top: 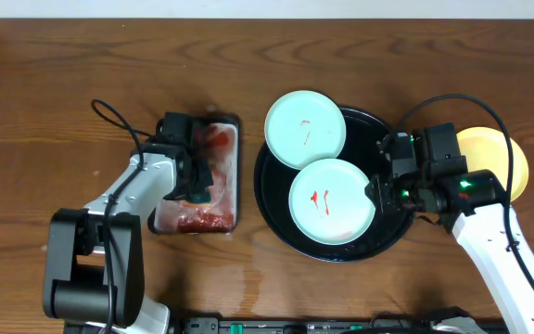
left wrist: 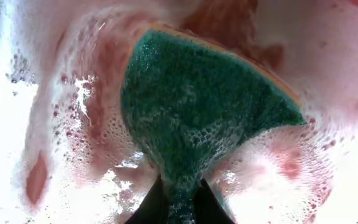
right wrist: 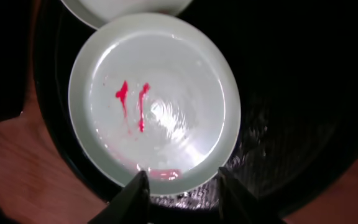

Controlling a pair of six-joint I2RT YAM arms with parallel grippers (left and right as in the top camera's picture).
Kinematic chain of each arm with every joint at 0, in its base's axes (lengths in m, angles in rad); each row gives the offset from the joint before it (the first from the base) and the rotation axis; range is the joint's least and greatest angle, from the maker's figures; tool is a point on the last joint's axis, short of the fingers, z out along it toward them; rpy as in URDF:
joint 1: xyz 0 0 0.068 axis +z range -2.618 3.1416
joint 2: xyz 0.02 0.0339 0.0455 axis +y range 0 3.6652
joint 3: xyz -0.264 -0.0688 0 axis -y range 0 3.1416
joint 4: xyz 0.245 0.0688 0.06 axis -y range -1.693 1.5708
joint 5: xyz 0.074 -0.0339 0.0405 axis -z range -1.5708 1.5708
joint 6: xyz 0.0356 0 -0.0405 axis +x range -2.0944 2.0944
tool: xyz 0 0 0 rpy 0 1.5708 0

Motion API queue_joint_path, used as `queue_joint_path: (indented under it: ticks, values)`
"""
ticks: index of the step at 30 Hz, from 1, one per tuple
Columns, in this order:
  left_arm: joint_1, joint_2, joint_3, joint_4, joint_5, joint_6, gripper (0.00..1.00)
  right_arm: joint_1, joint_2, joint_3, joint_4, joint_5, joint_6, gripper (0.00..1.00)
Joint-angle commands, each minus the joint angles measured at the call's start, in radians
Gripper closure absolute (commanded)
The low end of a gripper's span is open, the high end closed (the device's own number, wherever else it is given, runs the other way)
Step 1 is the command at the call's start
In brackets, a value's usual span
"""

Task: Clean dirty plates on tray and stack at the side
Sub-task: 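Grasp the green sponge again with the left gripper and lift it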

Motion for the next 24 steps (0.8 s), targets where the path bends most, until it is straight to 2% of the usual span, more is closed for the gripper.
queue_joint_path:
  ticks: [1, 4, 10, 16, 24]
  values:
    - [0.003, 0.034, 0.013, -0.03, -0.024, 0.014, 0.92, -0.011, 0.011, 0.016, -0.027, 0.005, 0.075, 0.69]
    - [0.003, -0.01, 0.064, -0.087, -0.024, 0.014, 0.93, -0.016, 0.035, 0.016, -0.039, 0.058, 0.122, 0.69]
    - [0.003, -0.129, 0.193, -0.236, -0.024, 0.087, 0.93, -0.074, 0.115, 0.016, -0.032, 0.037, 0.12, 0.68]
    - [0.003, -0.238, 0.248, -0.298, -0.024, 0.103, 0.93, -0.14, 0.21, 0.016, -0.017, -0.066, 0.048, 0.67]
    - [0.003, -0.239, 0.247, -0.333, -0.024, 0.103, 0.93, -0.15, 0.303, 0.015, 0.023, -0.123, -0.077, 0.67]
